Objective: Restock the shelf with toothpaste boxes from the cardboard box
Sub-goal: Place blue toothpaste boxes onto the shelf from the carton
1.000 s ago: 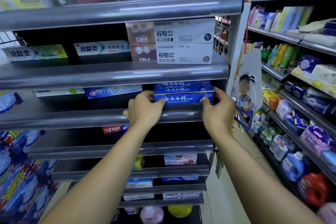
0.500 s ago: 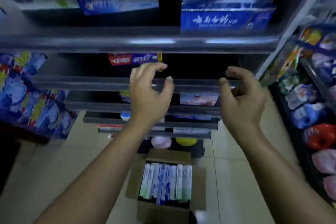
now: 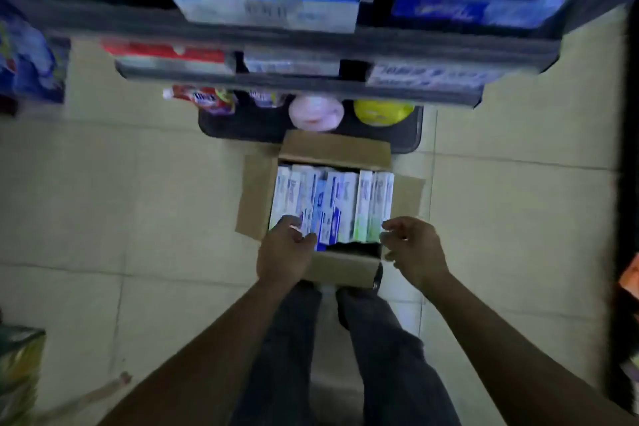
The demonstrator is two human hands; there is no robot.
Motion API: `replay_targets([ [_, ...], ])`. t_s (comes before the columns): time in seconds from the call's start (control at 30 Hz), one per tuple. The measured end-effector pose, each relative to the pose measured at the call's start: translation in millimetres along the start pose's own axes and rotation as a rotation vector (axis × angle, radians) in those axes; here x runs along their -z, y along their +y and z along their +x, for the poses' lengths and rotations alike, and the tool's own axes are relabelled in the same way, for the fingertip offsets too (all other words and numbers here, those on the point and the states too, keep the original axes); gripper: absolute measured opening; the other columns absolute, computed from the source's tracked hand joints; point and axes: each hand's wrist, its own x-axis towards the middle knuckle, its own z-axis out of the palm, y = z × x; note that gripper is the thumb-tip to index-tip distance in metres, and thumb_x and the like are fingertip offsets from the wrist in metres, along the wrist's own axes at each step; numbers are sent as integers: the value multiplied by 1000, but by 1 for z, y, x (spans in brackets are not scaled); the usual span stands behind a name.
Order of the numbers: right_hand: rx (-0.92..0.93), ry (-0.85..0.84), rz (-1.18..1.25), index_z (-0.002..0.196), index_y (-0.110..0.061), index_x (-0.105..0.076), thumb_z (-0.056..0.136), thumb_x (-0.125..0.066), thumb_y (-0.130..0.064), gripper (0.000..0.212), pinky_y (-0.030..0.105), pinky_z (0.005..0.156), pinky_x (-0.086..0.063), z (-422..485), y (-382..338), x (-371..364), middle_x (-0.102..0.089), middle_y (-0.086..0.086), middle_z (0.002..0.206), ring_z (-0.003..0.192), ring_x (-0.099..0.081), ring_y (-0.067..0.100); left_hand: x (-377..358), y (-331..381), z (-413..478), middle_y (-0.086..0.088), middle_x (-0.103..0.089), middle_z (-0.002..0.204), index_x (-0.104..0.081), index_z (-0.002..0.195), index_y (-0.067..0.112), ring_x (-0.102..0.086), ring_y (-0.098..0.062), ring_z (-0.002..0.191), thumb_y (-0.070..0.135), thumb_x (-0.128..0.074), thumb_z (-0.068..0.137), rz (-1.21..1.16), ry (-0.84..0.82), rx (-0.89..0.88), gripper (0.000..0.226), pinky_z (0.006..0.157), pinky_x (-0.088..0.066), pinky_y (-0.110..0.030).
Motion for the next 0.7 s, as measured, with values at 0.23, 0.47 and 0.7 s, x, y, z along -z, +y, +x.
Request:
replay_targets([
  [0.23,-219,-62,8,87,-12,-70,86,-68,-1,11,36,61,-43,69,98,-61,-70,14,80,64,-60,27,-97,-81,87,-7,-51,148,-39,153,18,-58,-28,125,50,-71,88,116,-182,100,79,95,-48,-33],
  [0.47,-215,-81,-53,84,-22,-69,76,-67,-11,13,43,66,-56,106,141,-90,-68,-7,67,60,-64,22,-165,-119,128,-15,-34,144,-27,147,7,-48,-33,124,41,-84,80,67,-87,108,94,89,-42,-30],
  [0.7,-250,-88,-80,95,-14,-69,85,-70,-7,12,36,60,-53,112,144,-94,-70,3,82,68,-67,25,-153,-132,132,-1,-60,119,-46,118,19,-67,-19,104,34,-89,71,-71,-35,41,66,83,-60,-36],
])
